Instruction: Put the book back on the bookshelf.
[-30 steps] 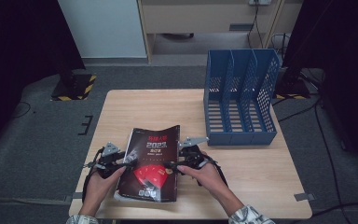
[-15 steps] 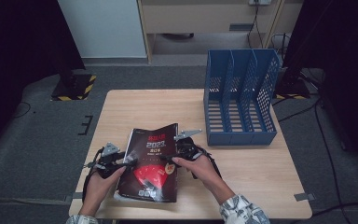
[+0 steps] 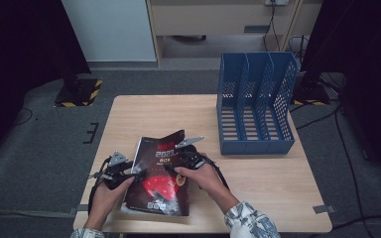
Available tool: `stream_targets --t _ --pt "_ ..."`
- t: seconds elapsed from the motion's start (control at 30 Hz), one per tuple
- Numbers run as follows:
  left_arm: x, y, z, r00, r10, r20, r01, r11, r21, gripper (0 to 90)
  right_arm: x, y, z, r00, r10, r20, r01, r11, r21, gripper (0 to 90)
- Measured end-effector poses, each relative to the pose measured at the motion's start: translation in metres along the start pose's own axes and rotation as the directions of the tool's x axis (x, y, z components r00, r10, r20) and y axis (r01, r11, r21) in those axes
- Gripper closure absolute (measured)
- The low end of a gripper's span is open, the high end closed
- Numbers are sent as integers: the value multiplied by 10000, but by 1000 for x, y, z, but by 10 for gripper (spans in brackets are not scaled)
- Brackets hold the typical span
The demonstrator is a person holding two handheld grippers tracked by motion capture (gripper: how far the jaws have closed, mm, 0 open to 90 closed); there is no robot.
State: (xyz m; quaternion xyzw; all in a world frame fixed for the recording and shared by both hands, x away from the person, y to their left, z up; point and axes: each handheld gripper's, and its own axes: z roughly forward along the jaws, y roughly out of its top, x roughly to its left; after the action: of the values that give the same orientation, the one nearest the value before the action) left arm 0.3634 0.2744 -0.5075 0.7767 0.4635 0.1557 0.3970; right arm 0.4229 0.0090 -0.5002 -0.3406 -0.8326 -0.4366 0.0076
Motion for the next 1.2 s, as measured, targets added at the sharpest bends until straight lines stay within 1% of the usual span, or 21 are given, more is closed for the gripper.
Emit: stream_targets --t 0.03,0.07,0.1,0.13,0.17,0.23,0.3,0.4,0.47,0.5,0.57,0.7,0.77,0.8,0.87,0.97,1.0,1.03,1.07,1.1,1.2 --pt "0 0 0 10000 -2 6 2 10000 6 307 -1 1 -1 9998 147 138 -145 9998 -144 589" --pt "0 0 0 10000 -5 -4 5 10000 9 307 -1 1 -1 9998 147 138 -145 9998 -144 589" --pt "0 0 0 10000 -8 -22 8 10000 20 306 -2 1 -1 9996 238 154 -235 9995 -191 616" --pt "-1 1 0 10000 -7 -27 7 10000 26 304 -3 1 -2 9996 227 194 -220 9992 -319 665" --pt "-1 1 0 10000 -16 -23 16 10000 24 302 -3 2 -3 9994 268 203 -260 9988 -425 692" --pt "0 1 0 10000 -48 48 48 10000 20 296 -2 3 -5 9994 251 242 -236 9978 -615 748" --pt "1 1 0 9997 -153 176 155 9998 -101 273 -2 5 -8 9993 261 262 -239 9963 -825 785" --pt "2 2 -1 9994 -251 258 259 9992 -297 258 0 11 -13 9996 -1 296 33 9943 -1065 806" --pt "3 2 -2 9993 -286 254 295 9990 -333 229 2 15 -16 9994 -183 307 218 9930 -1162 812" --pt "4 2 -3 9991 -315 287 326 9988 -368 230 3 17 -18 9990 -290 329 327 9922 -1205 815" --pt "4 2 -3 9989 -325 340 339 9986 -409 230 5 21 -21 9976 -560 417 611 9892 -1333 818" --pt "2 3 -3 9988 -288 401 308 9983 -503 224 10 28 -28 9950 -870 500 940 9822 -1624 833" --pt "2 3 -3 9982 -343 501 370 9978 -550 224 11 30 -31 9939 -958 554 1041 9793 -1739 836" --pt "2 3 -3 9980 -349 523 378 9977 -557 224 12 32 -33 9920 -1097 620 1194 9754 -1855 839" --pt "2 3 -3 9980 -343 537 373 9977 -570 227 13 34 -35 9906 -1193 675 1304 9720 -1956 842" --pt "2 4 -4 9974 -359 621 397 9974 -608 230 15 38 -40 9873 -1408 742 1540 9626 -2228 849" --pt "2 4 -4 9970 -348 685 390 9974 -613 230 16 39 -42 9869 -1434 743 1568 9611 -2275 850" --pt "2 4 -3 9967 -353 726 399 9973 -622 230 17 42 -45 9848 -1544 791 1692 9559 -2402 852" --pt "2 4 -4 9967 -303 750 348 9976 -603 230 17 42 -45 9848 -1544 791 1692 9559 -2402 852" --pt "1 4 -3 9966 -301 766 350 9974 -635 230 18 43 -47 9834 -1617 829 1776 9518 -2503 854" --pt "0 4 -3 9962 -170 857 220 9981 -580 230 20 46 -51 9819 -1683 865 1856 9454 -2678 857"
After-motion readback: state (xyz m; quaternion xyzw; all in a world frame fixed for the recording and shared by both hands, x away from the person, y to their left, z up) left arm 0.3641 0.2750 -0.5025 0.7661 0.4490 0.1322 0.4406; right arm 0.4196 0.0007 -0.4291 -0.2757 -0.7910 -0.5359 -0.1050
